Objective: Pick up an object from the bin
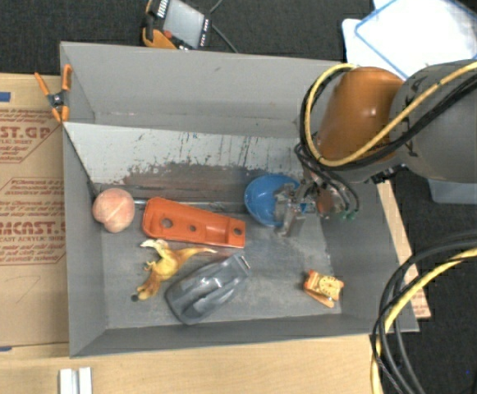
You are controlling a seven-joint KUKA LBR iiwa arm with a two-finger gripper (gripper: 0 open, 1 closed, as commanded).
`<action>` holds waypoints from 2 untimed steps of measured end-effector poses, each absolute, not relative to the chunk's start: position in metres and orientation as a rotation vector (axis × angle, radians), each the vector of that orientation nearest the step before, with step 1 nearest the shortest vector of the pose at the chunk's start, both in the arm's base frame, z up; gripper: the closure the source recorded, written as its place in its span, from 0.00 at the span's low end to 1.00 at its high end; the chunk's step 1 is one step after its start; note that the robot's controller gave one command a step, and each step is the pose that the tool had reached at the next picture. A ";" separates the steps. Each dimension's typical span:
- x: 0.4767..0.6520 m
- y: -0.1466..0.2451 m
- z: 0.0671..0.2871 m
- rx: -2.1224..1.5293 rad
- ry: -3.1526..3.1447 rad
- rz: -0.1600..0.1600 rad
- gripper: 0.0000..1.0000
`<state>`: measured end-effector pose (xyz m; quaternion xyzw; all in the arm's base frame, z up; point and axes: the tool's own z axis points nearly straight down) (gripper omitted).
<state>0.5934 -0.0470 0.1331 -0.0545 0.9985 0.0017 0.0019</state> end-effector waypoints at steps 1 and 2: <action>0.594 -0.047 0.145 -0.171 3.131 0.005 1.00; 0.594 -0.047 0.156 -0.171 3.131 0.005 1.00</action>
Offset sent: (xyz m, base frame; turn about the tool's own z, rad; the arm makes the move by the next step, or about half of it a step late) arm 0.0001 0.0002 0.0285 -0.0001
